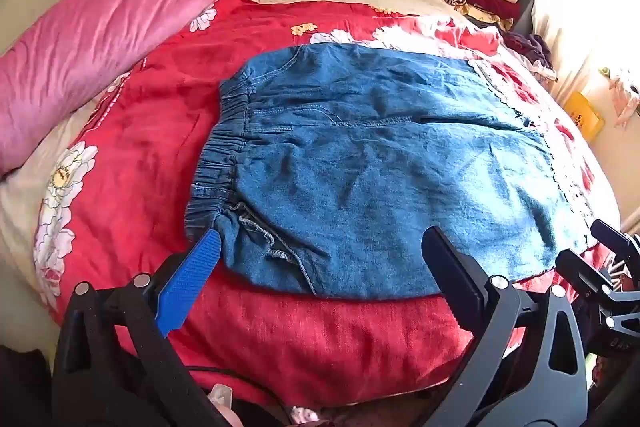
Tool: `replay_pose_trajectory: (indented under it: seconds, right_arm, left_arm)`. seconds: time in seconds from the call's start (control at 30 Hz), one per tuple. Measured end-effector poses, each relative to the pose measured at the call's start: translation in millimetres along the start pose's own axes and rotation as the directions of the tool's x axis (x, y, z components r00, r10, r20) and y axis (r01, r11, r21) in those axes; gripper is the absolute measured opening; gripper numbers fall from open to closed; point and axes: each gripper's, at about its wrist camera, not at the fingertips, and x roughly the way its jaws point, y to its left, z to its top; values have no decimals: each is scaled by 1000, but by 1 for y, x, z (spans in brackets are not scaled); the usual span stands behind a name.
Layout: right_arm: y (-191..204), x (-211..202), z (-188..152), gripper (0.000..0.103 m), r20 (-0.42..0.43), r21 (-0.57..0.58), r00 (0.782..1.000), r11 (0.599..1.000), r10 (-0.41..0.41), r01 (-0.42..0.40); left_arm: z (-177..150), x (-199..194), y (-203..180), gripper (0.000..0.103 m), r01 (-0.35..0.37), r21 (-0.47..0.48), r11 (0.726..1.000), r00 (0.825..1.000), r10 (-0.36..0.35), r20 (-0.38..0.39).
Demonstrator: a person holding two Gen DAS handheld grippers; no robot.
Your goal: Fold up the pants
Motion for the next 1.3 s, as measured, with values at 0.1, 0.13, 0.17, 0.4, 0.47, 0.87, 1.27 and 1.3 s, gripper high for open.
replay_pose_trajectory:
  seconds: [0.1, 0.13, 0.17, 0.4, 0.47, 0.87, 1.27, 1.3]
  right_arm:
    - [1, -1, 1, 99, 8, 1, 1000, 1000, -3, 3]
    - [0, -3, 2, 99, 7, 0, 1000, 1000, -5, 5]
    - [1, -3, 2, 99, 8, 1, 1000, 1000, -7, 7]
    - [6, -5, 3, 99, 16, 1, 1000, 1000, -13, 13]
    - [3, -7, 1, 99, 22, 3, 1000, 1000, -12, 12]
    - [3, -7, 0, 99, 22, 3, 1000, 1000, -16, 16]
    - [3, -6, 0, 99, 20, 4, 1000, 1000, -16, 16]
    - [2, -6, 0, 99, 21, 4, 1000, 1000, -16, 16]
  left_arm:
    - [1, 1, 2, 94, 0, -11, 1000, 1000, 0, -17]
    - [-2, 1, -2, 94, 0, -10, 1000, 1000, -1, -17]
    - [-2, 1, -2, 94, 3, -10, 1000, 1000, -3, -17]
    - [-3, 1, -5, 94, 5, 0, 1000, 1000, -5, -15]
    - [-4, -2, -8, 94, 3, 1, 1000, 1000, -3, -15]
    - [-4, 0, -7, 94, 16, 7, 1000, 1000, -16, -23]
    - [-4, 0, -6, 94, 18, 7, 1000, 1000, -17, -25]
    - [-5, 0, -6, 94, 18, 8, 1000, 1000, -18, -25]
